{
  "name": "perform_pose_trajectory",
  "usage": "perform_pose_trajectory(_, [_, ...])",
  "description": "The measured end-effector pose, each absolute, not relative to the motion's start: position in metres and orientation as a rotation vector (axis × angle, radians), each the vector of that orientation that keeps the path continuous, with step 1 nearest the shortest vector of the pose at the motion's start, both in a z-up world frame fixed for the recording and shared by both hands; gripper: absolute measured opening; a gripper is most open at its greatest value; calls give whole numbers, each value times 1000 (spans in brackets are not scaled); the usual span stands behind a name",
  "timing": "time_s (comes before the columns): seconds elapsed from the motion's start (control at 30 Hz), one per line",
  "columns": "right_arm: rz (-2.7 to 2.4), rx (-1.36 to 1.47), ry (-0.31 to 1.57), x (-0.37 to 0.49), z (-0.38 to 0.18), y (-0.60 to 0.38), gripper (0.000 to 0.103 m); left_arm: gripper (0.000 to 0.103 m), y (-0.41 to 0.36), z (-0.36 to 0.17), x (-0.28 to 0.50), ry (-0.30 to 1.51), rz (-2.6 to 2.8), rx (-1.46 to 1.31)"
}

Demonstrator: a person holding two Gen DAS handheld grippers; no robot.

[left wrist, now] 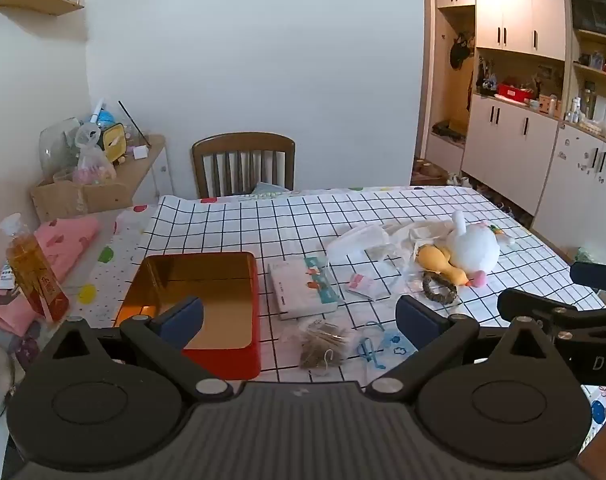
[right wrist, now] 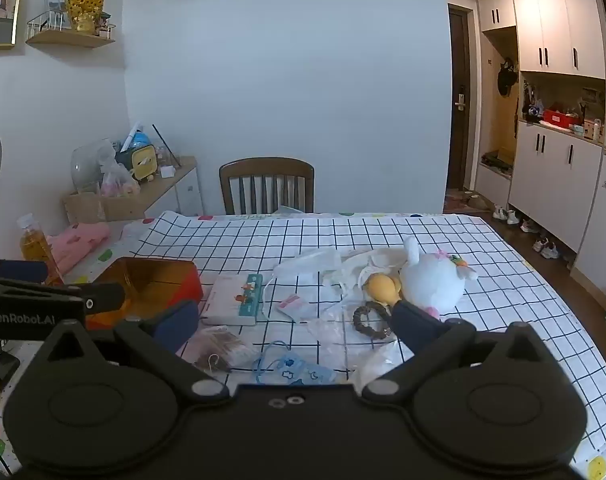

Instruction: Organize soft objects

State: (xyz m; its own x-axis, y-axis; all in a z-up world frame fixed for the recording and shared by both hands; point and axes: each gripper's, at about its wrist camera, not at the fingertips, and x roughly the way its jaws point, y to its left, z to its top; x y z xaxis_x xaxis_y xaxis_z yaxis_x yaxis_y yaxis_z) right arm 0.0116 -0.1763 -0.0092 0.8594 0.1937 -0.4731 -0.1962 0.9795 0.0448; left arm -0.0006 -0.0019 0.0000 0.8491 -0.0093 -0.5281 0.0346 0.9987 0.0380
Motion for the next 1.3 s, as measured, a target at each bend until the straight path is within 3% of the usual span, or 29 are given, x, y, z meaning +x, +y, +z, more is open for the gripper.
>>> perform_pose_trajectory(1.3, [202,-3,464,12,-9,-173,103,103,4,-1,3,559,-48,6])
